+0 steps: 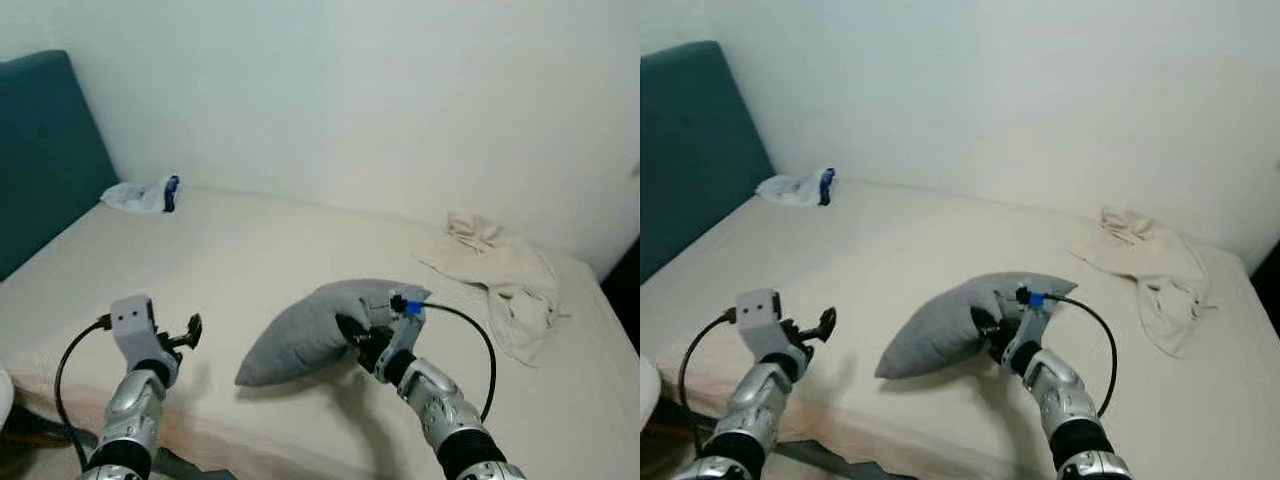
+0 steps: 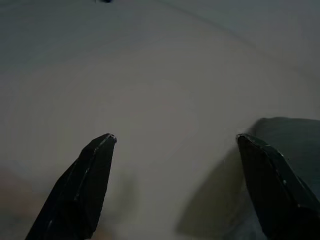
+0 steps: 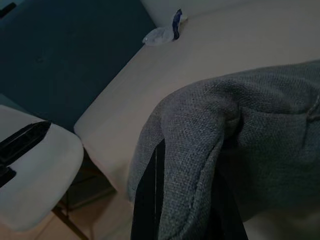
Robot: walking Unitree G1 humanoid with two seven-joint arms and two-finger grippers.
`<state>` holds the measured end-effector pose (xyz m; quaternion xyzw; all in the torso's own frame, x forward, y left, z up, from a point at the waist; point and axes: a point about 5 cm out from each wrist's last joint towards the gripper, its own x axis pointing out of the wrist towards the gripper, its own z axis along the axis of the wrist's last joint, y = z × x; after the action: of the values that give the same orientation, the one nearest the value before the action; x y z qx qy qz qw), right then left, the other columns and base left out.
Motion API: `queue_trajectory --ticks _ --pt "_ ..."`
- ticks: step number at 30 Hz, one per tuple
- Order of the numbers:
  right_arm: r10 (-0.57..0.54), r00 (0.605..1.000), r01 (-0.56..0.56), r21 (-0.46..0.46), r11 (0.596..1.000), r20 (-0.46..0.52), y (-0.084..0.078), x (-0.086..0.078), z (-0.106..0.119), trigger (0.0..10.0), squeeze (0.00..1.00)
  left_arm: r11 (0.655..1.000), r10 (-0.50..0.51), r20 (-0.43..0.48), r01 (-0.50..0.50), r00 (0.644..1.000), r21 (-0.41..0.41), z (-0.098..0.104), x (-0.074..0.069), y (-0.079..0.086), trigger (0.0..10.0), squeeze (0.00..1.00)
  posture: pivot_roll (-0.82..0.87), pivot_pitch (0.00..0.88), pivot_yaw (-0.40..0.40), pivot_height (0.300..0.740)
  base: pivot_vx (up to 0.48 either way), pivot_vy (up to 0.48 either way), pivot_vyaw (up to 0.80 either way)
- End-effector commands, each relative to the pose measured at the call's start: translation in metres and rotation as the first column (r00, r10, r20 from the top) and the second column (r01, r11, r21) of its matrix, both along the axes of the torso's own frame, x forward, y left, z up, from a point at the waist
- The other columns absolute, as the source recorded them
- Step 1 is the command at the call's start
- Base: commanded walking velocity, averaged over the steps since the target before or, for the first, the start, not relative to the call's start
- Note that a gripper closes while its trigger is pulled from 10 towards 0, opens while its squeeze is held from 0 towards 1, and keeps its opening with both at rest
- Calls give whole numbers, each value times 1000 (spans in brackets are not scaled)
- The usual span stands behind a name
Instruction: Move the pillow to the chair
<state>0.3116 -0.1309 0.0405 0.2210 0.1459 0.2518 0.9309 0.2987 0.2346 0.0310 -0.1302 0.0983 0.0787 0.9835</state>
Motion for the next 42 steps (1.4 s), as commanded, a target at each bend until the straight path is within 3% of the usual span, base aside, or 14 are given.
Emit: queue_trajectory --ticks 1,11,14,16,17,20,26,32,40,42 --pt "-10 998 11 -6 1000 69 1 9 13 10000 0 1000 12 -15 -12 1000 2 -4 -4 2 10000 0 15 0 -6 740 0 0 506" --pt "7 995 -3 -39 999 103 4 15 19 10000 0 998 -68 -110 67 992 -12 -23 -10 -21 10000 0 -7 0 14 740 0 0 525" --pt "-4 998 9 -73 997 67 2 13 10 10000 0 999 -52 -182 48 982 -25 -37 -20 -25 10000 0 -5 0 10 740 0 0 552" --pt "22 1000 -21 -160 987 2 2 3 -8 10000 0 999 -46 -253 38 966 -37 -51 -34 -26 10000 0 -12 0 11 740 0 0 562" --pt "22 1000 -21 -160 987 2 2 3 -8 10000 0 999 -46 -253 38 966 -37 -51 -34 -26 10000 0 -12 0 11 740 0 0 569" --pt "18 992 -46 -223 974 -126 -3 -21 -38 10000 0 998 -5 -330 -15 944 -58 -68 -54 -23 10000 0 5 0 -9 740 0 0 579" --pt "15 983 -57 -223 973 -185 -7 -34 -52 10000 0 989 50 -322 -90 946 -113 -70 -59 -16 10000 0 22 0 -30 740 0 0 601" --pt "37 985 -76 -232 970 -170 -1 -30 -49 10000 0 991 8 -329 -51 944 -123 -70 -57 -23 10000 0 26 0 -32 740 0 0 616" --pt "54 994 -72 -194 978 -97 8 -19 -36 10000 0 986 -12 -382 -52 924 -156 -80 -66 -34 10000 0 25 0 -31 740 0 -480 623" --pt "87 994 -100 -199 975 -70 13 -17 -31 10000 0 986 -33 -412 -38 910 -163 -86 -74 -39 10000 0 18 0 -33 740 0 -163 622"
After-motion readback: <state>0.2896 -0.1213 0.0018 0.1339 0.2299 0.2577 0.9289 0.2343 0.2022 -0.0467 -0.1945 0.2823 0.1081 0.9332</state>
